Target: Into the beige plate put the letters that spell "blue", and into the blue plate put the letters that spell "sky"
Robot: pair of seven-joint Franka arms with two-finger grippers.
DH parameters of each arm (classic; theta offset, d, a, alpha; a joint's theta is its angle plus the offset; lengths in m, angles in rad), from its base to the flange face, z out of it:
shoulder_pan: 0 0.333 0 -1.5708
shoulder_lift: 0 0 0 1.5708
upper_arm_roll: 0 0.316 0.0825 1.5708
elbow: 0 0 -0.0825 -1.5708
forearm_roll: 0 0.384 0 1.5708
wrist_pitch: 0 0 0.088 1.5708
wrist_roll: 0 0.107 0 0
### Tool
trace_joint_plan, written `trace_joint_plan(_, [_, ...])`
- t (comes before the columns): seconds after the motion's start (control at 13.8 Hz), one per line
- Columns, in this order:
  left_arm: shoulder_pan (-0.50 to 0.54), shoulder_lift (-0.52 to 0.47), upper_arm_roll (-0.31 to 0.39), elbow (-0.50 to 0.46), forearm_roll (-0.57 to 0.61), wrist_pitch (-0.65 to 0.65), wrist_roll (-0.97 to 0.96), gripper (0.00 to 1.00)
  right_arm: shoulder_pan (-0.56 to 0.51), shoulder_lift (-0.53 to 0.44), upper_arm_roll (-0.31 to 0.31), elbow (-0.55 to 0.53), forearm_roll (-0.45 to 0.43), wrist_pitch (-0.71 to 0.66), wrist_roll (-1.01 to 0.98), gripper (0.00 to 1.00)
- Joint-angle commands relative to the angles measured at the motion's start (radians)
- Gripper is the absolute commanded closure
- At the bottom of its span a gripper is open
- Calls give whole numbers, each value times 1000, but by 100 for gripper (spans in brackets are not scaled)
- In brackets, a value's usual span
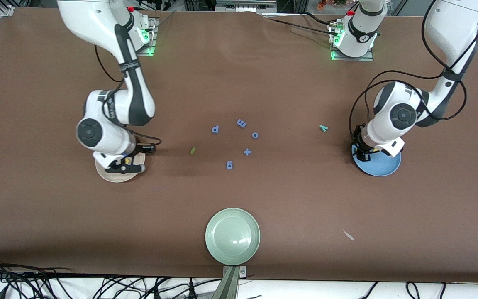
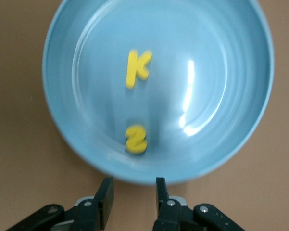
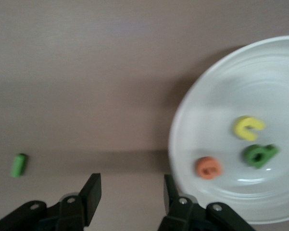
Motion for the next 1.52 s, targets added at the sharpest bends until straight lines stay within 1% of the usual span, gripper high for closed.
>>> trace_joint_plan(0.0, [14, -17, -53, -19, 13, -25, -69, 57, 112, 17, 19, 5, 15, 93, 227, 39])
trace_joint_plan(0.07, [11, -15, -74, -29, 10, -25, -103, 57, 143, 37, 21, 16, 15, 130, 283, 39])
trace_joint_plan(0.14, [6, -14, -91, -40, 10, -25, -106, 57, 153, 49, 25, 28, 15, 140, 317, 39])
trace_joint_plan(0.29, [1, -14, -125, -57, 21, -26, -70, 58, 154, 64, 40, 31, 18, 164, 332, 39])
trace_joint_plan(0.36, [0, -12, -139, -57, 21, -43, 29, 58, 154, 81, 63, 29, 30, 196, 332, 39])
trace_joint_plan(0.43, [3, -14, -158, -60, 21, -77, 114, 58, 156, 97, 67, 29, 33, 215, 332, 39])
trace_joint_plan(0.51, [14, -14, -180, -81, 21, -79, 165, 57, 159, 107, 67, 28, 33, 226, 332, 40])
trace_joint_plan(0.8, [14, -38, -221, -160, 36, 12, 177, 57, 162, 120, 68, 28, 35, 236, 349, 45])
trace_joint_plan(0.87, [15, -49, -223, -196, 77, 44, 179, 57, 165, 121, 68, 28, 35, 242, 352, 46])
trace_joint_plan(0.94, [24, -54, -222, -224, 128, 68, 180, 57, 165, 126, 68, 28, 35, 243, 352, 51])
trace_joint_plan(1.08, [86, -49, -225, -238, 208, 81, 180, 57, 166, 127, 70, 28, 35, 244, 352, 53])
trace_joint_plan(1.45, [92, -43, -229, -235, 213, 82, 180, 57, 174, 138, 70, 28, 35, 267, 374, 53])
